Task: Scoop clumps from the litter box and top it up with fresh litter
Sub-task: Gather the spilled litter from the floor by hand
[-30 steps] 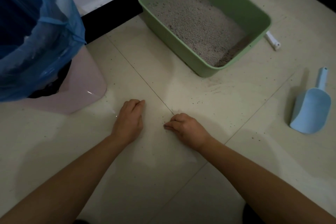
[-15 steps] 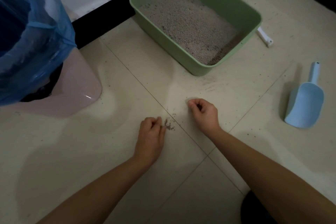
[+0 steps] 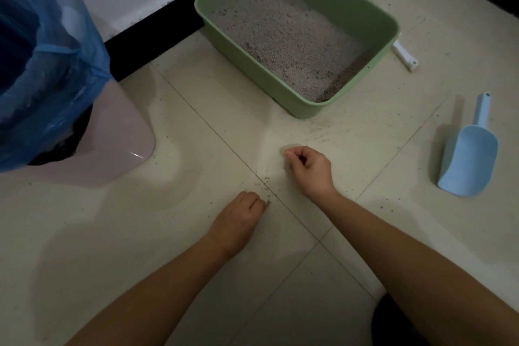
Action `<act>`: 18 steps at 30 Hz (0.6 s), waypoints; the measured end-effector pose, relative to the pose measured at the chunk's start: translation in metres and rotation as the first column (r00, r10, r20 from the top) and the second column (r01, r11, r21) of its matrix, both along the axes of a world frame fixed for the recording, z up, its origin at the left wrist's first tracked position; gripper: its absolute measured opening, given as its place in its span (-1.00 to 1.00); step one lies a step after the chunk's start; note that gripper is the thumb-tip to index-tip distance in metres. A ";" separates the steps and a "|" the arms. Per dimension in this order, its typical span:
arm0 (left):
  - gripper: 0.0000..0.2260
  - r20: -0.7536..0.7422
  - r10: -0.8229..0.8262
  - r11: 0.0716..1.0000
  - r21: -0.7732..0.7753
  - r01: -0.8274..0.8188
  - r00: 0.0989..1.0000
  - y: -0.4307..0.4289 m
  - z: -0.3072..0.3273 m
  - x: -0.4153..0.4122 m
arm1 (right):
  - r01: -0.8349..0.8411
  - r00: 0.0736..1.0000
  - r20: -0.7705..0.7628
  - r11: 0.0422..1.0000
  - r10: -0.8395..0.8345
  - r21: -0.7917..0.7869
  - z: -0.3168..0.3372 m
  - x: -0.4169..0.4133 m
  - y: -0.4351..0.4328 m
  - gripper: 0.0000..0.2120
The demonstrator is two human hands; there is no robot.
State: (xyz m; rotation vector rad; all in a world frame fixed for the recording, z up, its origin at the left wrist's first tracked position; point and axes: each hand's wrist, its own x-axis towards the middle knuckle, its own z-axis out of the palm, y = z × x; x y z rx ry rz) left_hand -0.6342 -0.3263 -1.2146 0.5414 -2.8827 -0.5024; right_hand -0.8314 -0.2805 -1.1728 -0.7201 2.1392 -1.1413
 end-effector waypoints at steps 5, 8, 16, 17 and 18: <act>-0.79 -0.030 0.057 0.998 0.042 -0.056 0.998 -0.031 0.014 0.008 | -0.086 0.996 -0.003 0.996 0.086 -0.006 0.020 0.004 -0.020 -0.91; -0.89 -0.195 0.236 0.971 0.065 -0.228 0.952 -0.068 0.073 0.001 | -0.127 0.991 -0.042 0.989 0.124 -0.072 0.045 0.007 -0.047 -0.91; -0.85 -0.675 0.479 0.749 -0.019 -0.662 0.561 -0.163 0.267 0.043 | -0.182 0.979 -0.163 0.875 0.120 -0.449 0.168 0.044 -0.187 -0.86; -0.83 -0.666 0.515 0.704 -0.031 -0.710 0.540 -0.173 0.280 0.060 | -0.209 0.975 -0.169 0.843 0.142 -0.495 0.183 0.058 -0.205 -0.88; -0.81 -0.650 0.558 0.657 -0.035 -0.753 0.517 -0.182 0.290 0.079 | -0.247 0.968 -0.178 0.815 0.179 -0.524 0.196 0.075 -0.220 -0.91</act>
